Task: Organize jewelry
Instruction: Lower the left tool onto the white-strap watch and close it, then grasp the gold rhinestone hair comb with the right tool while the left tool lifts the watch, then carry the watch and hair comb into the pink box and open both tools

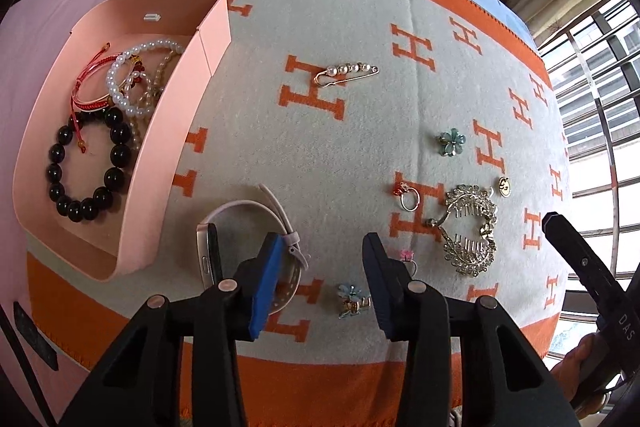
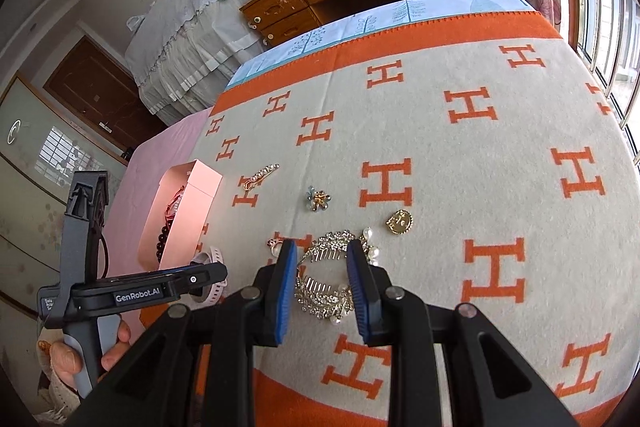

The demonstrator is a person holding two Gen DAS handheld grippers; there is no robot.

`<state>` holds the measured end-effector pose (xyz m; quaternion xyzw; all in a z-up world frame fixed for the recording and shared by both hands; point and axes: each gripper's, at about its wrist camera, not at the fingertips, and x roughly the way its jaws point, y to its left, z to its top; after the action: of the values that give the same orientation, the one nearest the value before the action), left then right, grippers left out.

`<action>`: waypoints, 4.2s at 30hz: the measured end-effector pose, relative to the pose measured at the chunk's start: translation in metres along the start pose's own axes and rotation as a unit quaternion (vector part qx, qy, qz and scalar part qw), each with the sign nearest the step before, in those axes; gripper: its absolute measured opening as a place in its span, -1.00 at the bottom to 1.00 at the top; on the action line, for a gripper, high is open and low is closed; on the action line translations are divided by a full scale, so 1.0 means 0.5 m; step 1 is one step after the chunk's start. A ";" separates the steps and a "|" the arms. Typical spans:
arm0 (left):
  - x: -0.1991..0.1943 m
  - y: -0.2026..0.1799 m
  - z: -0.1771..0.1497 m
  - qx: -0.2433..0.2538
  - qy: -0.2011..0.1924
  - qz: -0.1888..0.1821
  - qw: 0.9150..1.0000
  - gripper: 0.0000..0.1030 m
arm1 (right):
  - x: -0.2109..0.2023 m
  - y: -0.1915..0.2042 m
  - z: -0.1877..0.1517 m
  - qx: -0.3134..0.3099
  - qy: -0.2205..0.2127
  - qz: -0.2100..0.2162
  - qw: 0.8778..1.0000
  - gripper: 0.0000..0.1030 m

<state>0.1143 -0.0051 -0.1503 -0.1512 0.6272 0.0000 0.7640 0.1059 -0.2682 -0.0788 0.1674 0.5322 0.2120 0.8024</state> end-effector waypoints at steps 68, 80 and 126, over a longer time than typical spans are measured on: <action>-0.282 0.061 -0.023 0.061 -0.179 -0.096 0.977 -0.86 | -0.001 0.147 0.049 0.032 -0.002 -0.079 0.996 -0.83; -0.337 0.195 -0.020 0.001 -0.217 -0.067 0.974 -0.86 | 0.020 0.294 0.098 -0.053 -0.027 -0.071 0.996 -0.83; -0.136 0.371 0.066 -0.100 -0.118 -0.070 0.986 -0.60 | 0.244 0.430 0.103 -0.121 0.052 -0.060 0.990 -0.83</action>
<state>0.0961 0.1926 -0.1223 -0.2690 0.5177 0.0269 0.8117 0.1603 -0.0236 -0.0484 0.0260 0.5529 0.2349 0.7990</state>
